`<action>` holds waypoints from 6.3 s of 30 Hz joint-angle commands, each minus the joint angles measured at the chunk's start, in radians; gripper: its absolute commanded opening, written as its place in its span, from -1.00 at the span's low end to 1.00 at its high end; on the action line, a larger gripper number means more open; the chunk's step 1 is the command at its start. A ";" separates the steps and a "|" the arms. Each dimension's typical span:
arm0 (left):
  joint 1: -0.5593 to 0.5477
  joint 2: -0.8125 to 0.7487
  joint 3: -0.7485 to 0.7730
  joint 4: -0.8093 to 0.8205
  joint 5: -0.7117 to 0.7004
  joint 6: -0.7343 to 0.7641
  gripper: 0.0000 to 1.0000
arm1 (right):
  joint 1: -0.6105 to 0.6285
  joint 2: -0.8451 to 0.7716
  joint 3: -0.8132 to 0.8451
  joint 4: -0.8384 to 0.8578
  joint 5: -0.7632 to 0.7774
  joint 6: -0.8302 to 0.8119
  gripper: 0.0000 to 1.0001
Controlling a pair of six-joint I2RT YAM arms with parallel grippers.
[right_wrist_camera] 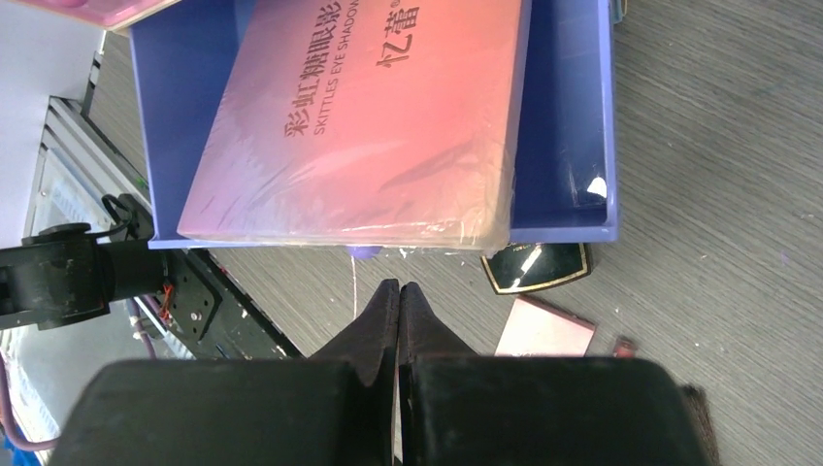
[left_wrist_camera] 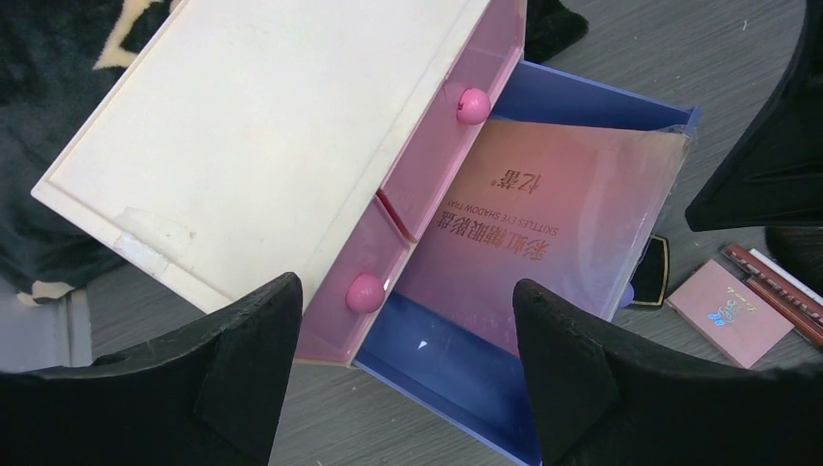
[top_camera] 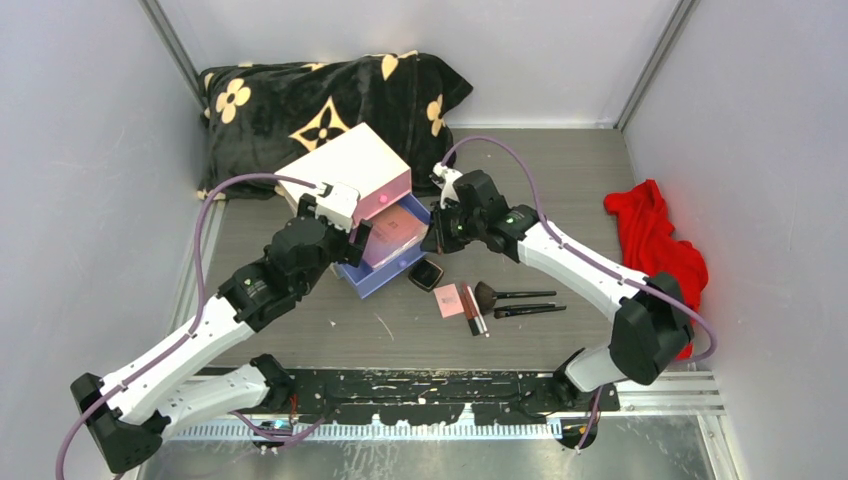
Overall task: Organize the makeup
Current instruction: Pick up the makeup from the drawer.
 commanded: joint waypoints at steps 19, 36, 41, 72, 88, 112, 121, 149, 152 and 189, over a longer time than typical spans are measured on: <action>0.027 -0.012 -0.017 0.052 0.010 -0.027 0.60 | 0.008 0.046 0.094 0.058 0.000 0.000 -0.98; 0.037 -0.055 -0.016 0.020 -0.001 -0.022 0.60 | 0.012 0.180 0.195 0.087 -0.034 -0.009 -0.98; 0.039 -0.059 -0.019 0.018 -0.001 -0.022 0.60 | 0.011 0.205 0.198 0.086 -0.025 -0.014 -0.98; 0.055 -0.040 -0.007 -0.013 -0.065 -0.067 0.59 | 0.054 0.051 0.144 0.076 -0.102 -0.041 -0.54; 0.059 -0.042 -0.013 -0.013 -0.048 -0.079 0.59 | 0.082 0.129 0.148 0.130 -0.123 -0.019 -0.54; 0.064 -0.068 -0.024 -0.030 -0.048 -0.081 0.59 | 0.083 0.273 0.218 0.142 -0.153 -0.015 -0.58; 0.071 -0.059 -0.018 -0.024 -0.037 -0.082 0.59 | 0.083 0.184 0.215 0.113 -0.106 -0.061 -0.44; 0.075 -0.053 -0.013 -0.060 0.027 -0.168 0.57 | -0.036 0.092 0.204 -0.069 0.099 -0.169 0.39; 0.075 -0.044 -0.014 -0.054 0.028 -0.169 0.57 | -0.036 0.110 0.223 -0.092 0.075 -0.167 0.34; 0.082 -0.086 -0.017 -0.062 0.002 -0.153 0.57 | -0.018 0.284 0.455 -0.194 -0.068 -0.130 0.22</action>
